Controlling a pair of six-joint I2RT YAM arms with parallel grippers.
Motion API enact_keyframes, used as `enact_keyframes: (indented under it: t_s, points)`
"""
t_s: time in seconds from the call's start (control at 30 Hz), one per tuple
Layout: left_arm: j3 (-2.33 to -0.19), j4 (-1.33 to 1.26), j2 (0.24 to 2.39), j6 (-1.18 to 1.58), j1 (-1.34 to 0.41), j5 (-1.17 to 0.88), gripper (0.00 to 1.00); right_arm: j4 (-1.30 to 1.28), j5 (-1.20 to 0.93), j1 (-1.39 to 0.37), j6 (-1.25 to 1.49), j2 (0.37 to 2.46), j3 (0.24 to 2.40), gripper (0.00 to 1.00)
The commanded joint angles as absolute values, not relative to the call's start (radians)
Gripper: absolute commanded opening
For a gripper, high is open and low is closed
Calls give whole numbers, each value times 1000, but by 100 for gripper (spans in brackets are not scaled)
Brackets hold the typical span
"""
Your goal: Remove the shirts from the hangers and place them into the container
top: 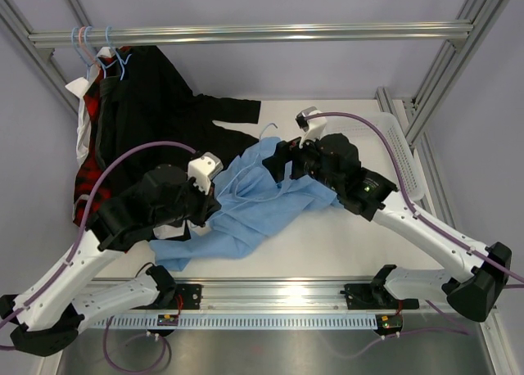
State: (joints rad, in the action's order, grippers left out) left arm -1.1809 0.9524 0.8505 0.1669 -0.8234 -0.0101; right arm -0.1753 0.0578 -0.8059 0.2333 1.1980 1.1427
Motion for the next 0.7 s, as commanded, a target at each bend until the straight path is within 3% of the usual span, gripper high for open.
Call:
enact_keyframes:
  t_s: [0.0, 0.67]
  points:
    - [-1167, 933, 808, 184, -822, 54, 0, -202, 120, -815, 239, 1154, 1180, 88]
    - [-1314, 1120, 669, 259, -822, 359, 0, -196, 201, -815, 339, 1178, 1016, 95]
